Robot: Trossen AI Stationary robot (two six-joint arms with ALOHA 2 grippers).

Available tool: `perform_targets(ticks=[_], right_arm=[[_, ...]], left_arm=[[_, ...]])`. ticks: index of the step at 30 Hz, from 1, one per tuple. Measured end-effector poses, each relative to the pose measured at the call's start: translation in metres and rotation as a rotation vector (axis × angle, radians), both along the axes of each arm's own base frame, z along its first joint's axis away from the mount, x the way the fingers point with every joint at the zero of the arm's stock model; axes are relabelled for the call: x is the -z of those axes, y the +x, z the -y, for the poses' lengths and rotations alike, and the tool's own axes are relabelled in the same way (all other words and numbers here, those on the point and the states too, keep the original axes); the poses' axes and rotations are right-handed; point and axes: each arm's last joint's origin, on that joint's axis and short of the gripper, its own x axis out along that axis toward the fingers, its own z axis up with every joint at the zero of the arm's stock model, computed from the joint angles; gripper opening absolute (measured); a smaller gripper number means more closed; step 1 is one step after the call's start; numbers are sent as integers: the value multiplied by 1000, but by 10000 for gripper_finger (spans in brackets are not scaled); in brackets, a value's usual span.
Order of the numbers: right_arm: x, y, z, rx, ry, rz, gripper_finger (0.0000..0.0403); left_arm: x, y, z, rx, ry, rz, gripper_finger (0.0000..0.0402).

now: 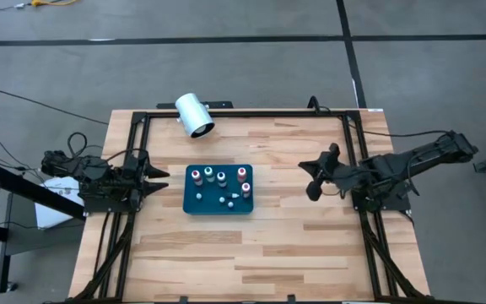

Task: Pick & Place food coloring
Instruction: Return to Home Position

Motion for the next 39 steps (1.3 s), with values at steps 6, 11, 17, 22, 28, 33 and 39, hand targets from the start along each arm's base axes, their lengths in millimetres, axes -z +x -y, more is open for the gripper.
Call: perform_targets(ticks=[6,11,17,22,28,33,39], right_arm=[[23,-11,11,-38,46,63,3],[46,-9,17,-66,101,99,3],[71,-6,28,-50,109,117,3],[76,-6,39,-89,158,202,3],[62,-12,48,-137,129,285,3],[54,-21,53,-120,109,340,3],[44,-39,53,-87,77,389,3]], left_arm=[[0,0,0,-4,-40,1,171],[0,0,0,-4,-40,1,171],[-1,0,0,2,11,6,171],[-2,0,0,6,39,19,171],[-4,0,1,22,56,34,171],[-10,0,2,65,113,100,171],[-10,0,2,59,113,101,171]])
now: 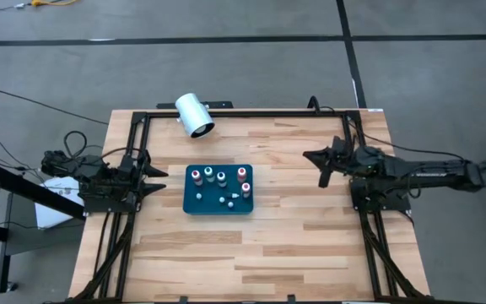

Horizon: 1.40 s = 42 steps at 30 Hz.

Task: Pick & Place food coloring
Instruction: Return to Home Position

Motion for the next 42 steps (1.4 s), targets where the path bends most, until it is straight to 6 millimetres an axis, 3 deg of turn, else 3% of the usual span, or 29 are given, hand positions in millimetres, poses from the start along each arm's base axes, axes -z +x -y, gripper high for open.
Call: perform_targets(ticks=[11,16,21,25,30,42], right_arm=[[-5,-42,-8,87,2,64,3],[-3,-53,-11,84,3,67,3],[3,-54,-13,90,0,55,3],[22,-48,-16,84,32,84,3],[42,-46,-20,56,64,95,3],[56,-50,-22,61,96,-1,3]], left_arm=[[1,1,-1,-40,-9,9,171],[23,15,4,-52,22,49,171],[49,25,9,-12,-10,89,171],[60,29,11,0,-1,153,171],[61,29,11,0,-6,141,171],[64,30,11,-8,5,110,171]])
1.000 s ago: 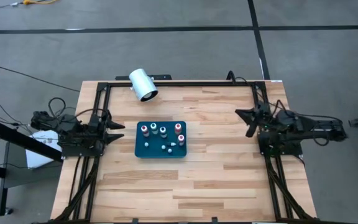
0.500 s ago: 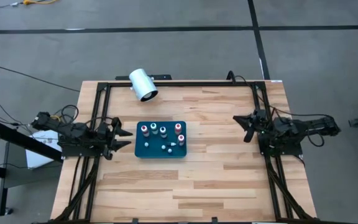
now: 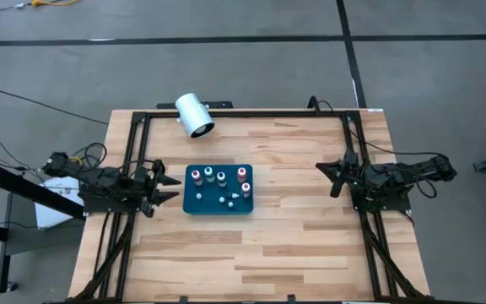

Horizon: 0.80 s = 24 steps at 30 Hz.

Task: Pick & Place food coloring
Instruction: Return to Home Position

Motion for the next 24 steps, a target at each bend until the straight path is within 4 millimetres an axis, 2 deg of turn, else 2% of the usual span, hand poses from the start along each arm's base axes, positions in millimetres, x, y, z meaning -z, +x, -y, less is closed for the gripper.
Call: perform_targets(ticks=[9,24], right_arm=[[2,0,0,3,69,10,3],[2,0,0,3,70,10,3]], left_arm=[[4,1,-1,-32,55,-39,171],[6,1,0,-27,57,-71,171]])
